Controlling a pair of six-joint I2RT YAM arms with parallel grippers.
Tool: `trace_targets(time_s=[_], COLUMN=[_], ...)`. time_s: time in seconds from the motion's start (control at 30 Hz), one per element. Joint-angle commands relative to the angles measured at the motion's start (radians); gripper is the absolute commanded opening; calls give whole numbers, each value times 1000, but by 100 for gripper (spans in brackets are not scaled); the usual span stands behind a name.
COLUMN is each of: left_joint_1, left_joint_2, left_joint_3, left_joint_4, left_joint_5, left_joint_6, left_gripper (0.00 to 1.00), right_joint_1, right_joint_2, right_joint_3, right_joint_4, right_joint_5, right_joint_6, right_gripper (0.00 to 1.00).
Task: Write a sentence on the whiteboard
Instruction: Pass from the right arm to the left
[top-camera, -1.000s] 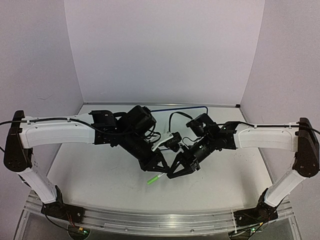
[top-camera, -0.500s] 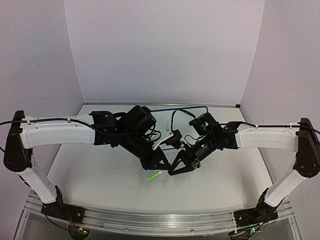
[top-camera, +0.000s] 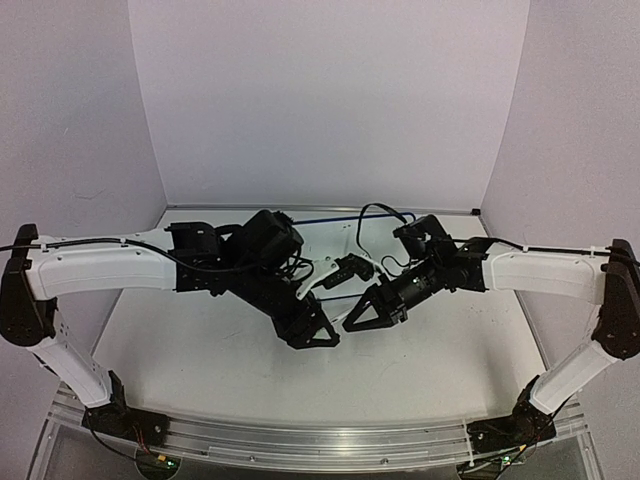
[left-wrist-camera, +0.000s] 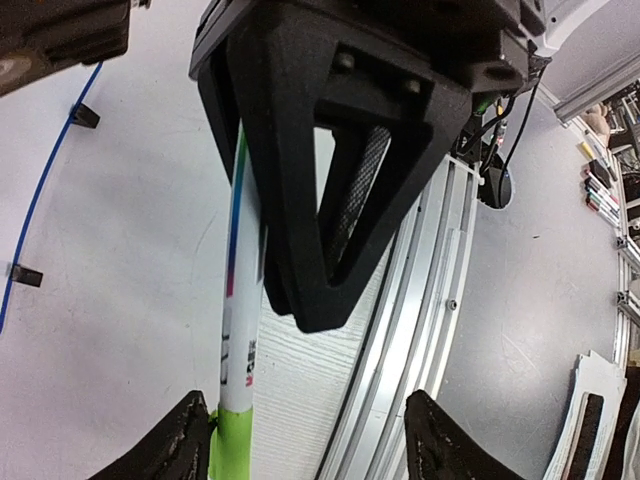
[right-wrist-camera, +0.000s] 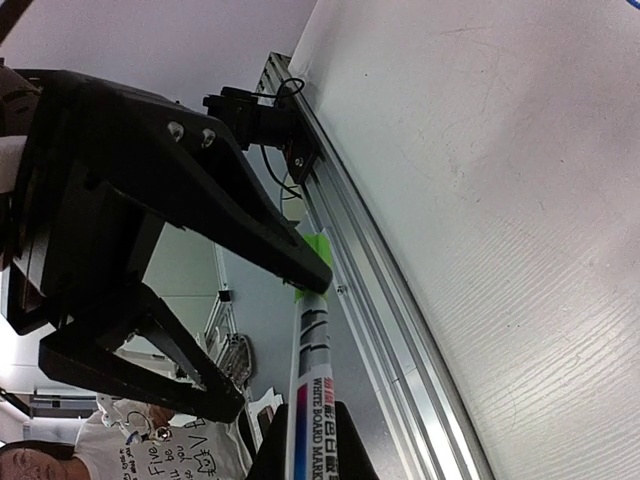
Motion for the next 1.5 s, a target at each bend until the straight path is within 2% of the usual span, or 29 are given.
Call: trace_targets(time_s=[0.0, 0.23, 0.53, 0.77, 1.03, 1.1, 1.2, 1.3, 1.47], left_joint_1=[-4, -3, -4, -4, -4, -4, -3, -4, -5], left_joint_2=[-61, -58, -30, 1, 20, 18, 16, 14, 17], left_joint_3=[-31, -50, -22, -2, 3, 0, -7, -11, 0], left_joint_4=[-67, -87, -65, -64, -51, -53, -56, -53, -48], left_joint_5=[-50, -105, -86, -46, -23, -15, 1, 25, 50], left_joint_6=[23, 36, 56, 68, 83, 87, 93, 93, 93], left_gripper=[66, 64, 27, 24, 0, 0, 0, 0, 0], right_joint_1=[-13, -13, -13, -13, -13, -13, -13, -13, -13], right_joint_2=[-42, -43, -58, -59, -53, -52, -55, -54, -35], right_joint_3=[1, 10, 2, -7, -11, -8, -4, 2, 6], right_joint_4=[31, 33, 34, 35, 37, 40, 43, 48, 58], right_joint_5=[-10, -63, -101, -109, -94, -88, -81, -63, -53], right_joint_6=[-23, -30, -36, -35, -34, -29, -28, -22, -14], right_gripper=[0, 0, 0, 0, 0, 9, 30, 47, 58])
